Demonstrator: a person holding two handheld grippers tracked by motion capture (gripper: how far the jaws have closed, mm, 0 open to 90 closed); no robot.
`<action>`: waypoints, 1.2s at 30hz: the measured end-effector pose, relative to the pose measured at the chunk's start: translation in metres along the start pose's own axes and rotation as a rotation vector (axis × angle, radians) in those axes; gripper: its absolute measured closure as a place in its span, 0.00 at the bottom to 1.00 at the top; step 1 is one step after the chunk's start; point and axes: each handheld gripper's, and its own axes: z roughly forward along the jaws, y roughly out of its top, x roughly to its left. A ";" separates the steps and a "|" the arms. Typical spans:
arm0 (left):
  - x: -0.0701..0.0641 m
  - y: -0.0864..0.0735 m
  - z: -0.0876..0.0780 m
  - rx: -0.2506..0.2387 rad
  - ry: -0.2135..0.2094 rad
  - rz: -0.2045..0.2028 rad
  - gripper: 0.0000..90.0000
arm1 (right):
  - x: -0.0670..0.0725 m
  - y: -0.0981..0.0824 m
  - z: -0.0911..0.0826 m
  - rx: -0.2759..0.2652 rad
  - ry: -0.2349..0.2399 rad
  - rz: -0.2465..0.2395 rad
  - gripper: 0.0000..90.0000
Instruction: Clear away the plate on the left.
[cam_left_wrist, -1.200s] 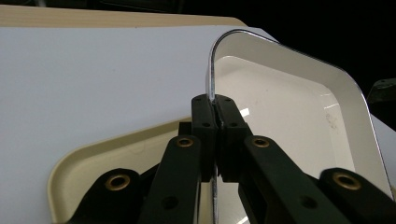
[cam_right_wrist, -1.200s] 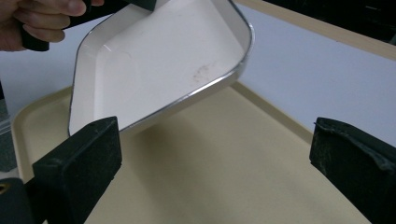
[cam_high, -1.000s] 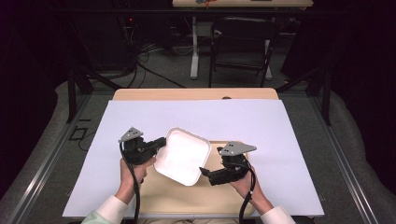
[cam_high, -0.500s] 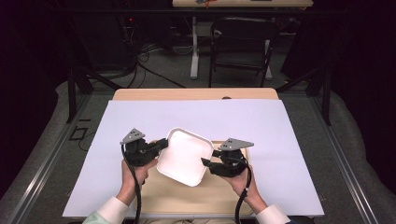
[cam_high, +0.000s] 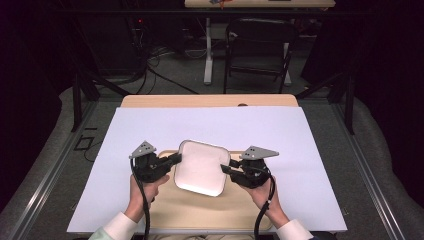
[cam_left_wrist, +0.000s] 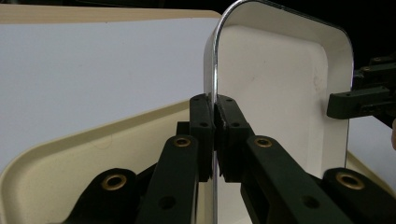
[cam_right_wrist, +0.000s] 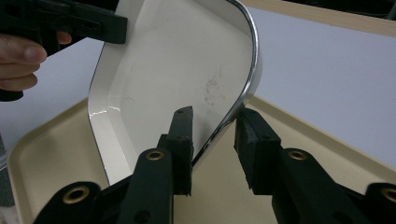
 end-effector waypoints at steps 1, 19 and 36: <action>0.000 0.000 -0.001 0.005 -0.004 0.001 0.96 | 0.000 0.000 -0.001 -0.006 -0.003 0.000 0.77; -0.007 -0.008 -0.001 0.049 -0.065 -0.053 0.95 | -0.006 0.002 -0.014 -0.026 0.014 0.023 0.83; -0.007 -0.015 0.007 0.141 -0.091 -0.121 0.94 | -0.017 -0.001 -0.012 0.044 0.039 0.125 0.88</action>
